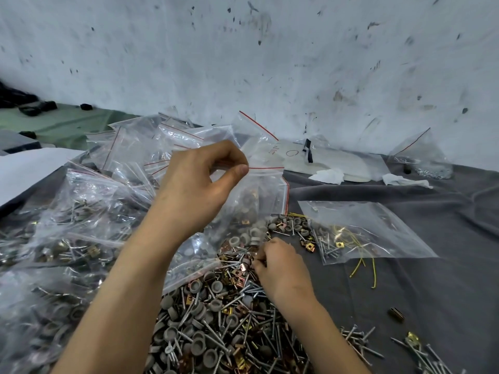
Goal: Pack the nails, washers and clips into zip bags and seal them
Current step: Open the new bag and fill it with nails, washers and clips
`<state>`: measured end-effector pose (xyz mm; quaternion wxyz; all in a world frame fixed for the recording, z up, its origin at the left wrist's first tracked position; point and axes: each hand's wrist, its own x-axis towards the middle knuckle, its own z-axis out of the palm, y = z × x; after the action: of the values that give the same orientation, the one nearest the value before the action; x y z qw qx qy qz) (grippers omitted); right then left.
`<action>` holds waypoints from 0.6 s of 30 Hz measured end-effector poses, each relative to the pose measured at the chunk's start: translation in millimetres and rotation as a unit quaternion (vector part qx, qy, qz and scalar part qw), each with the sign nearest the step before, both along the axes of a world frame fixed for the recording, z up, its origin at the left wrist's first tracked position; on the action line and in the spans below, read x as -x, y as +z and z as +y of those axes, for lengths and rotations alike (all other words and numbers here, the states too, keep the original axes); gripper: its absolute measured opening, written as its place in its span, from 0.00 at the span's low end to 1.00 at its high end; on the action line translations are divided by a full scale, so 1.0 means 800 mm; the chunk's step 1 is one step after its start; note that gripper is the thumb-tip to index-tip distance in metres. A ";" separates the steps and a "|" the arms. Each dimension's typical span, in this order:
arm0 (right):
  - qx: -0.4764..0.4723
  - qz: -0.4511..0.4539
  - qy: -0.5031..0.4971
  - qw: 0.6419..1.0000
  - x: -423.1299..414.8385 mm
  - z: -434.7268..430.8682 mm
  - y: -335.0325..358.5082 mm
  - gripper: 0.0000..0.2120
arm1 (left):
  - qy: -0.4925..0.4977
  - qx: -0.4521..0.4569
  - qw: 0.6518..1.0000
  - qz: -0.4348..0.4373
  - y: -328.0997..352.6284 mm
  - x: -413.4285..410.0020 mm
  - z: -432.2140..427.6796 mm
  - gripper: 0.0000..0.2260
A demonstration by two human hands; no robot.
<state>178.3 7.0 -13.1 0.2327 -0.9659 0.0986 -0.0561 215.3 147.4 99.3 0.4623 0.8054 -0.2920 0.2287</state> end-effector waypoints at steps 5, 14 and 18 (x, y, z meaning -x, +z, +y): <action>-0.036 0.023 0.023 0.999 -0.003 -0.007 0.000 0.09 | -0.019 0.000 1.000 0.003 -0.001 0.002 -0.003 0.01; -0.233 -0.261 -0.090 0.933 0.023 -0.064 0.071 0.07 | -0.055 -0.030 0.998 -0.033 0.000 0.010 -0.013 0.02; -0.322 -0.450 -0.033 0.832 0.054 -0.067 0.121 0.08 | -0.110 -0.075 0.990 -0.053 -0.003 0.021 -0.030 0.01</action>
<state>135.5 -46.3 84.0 0.5472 -0.7004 0.0270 -0.4575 198.7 123.7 97.2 0.4064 0.7877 -0.4191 0.1967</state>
